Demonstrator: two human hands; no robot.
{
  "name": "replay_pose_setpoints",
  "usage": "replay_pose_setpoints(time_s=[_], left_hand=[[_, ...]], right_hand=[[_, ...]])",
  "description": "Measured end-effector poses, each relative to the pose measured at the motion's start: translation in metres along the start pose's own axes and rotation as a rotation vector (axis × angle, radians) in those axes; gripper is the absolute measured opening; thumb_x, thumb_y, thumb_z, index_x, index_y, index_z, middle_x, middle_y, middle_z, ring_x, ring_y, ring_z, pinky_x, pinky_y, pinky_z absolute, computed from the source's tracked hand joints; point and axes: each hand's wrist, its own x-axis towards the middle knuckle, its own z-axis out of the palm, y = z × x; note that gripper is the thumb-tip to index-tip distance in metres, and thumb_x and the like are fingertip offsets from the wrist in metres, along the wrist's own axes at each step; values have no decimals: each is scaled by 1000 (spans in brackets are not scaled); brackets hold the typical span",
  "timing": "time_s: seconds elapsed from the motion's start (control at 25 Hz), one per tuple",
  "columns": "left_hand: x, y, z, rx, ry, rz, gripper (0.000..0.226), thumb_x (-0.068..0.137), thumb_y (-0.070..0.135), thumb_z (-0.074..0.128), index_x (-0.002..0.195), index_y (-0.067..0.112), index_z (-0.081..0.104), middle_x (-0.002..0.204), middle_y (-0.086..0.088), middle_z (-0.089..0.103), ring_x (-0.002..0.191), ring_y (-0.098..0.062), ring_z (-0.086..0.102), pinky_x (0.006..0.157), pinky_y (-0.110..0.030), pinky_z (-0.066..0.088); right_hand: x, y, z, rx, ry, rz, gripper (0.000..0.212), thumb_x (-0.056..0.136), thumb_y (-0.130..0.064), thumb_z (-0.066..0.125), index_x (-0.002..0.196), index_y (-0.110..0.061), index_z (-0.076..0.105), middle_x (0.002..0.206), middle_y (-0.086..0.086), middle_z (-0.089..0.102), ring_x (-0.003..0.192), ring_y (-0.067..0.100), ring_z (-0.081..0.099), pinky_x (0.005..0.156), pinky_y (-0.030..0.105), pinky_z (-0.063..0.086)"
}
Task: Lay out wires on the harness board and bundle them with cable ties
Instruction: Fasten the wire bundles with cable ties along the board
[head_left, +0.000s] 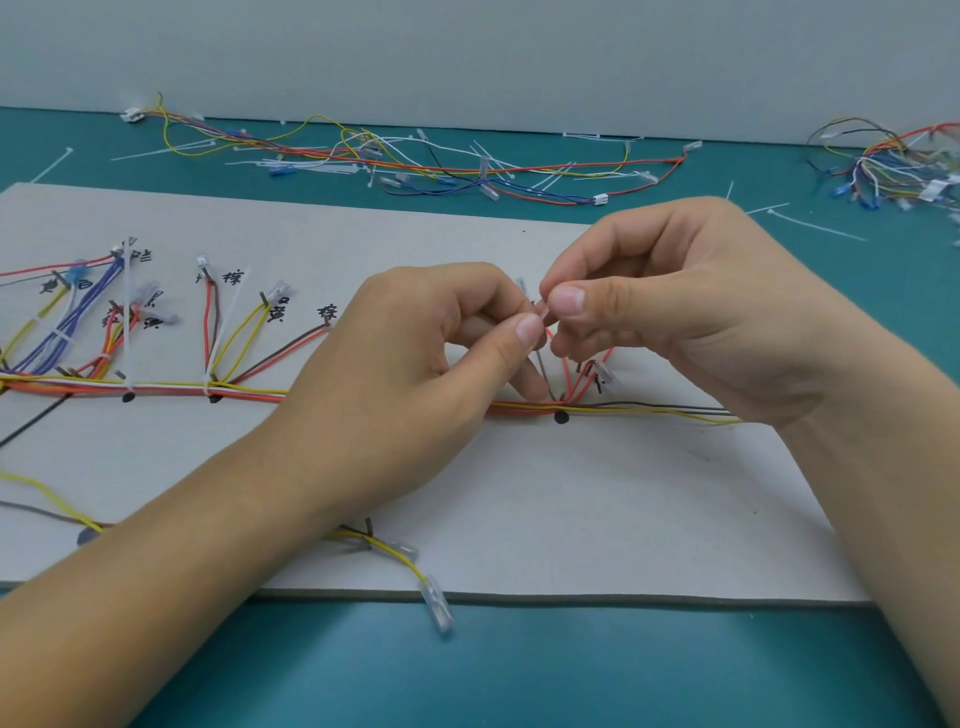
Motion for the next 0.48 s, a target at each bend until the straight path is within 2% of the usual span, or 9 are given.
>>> replay_pose_setpoints(time_s=[0.24,0.36,0.48], left_hand=[[1,-1,1,7,38,19,17,101,20,64,86,21,72,73,22,76,68,8,65,68,-6,40],[1,-2,2,-4,42,18,17,101,21,64,85,21,71,73,22,76,69,7,66,66,-5,39],[2,-3,1,-81,56,-2,12,99,22,67,88,21,72,76,16,77,72,1,70,64,-9,43]], right_hand=[[-1,0,0,45,-6,3,21,71,-18,82,88,-8,78,81,12,74,71,22,72,74,37,61],[-1,0,2,64,7,1,19,73,-15,80,89,-5,76,80,13,74,69,22,72,68,34,60],[-2,-2,4,118,45,-2,17,77,-11,75,91,-2,73,83,15,74,70,22,70,60,32,57]])
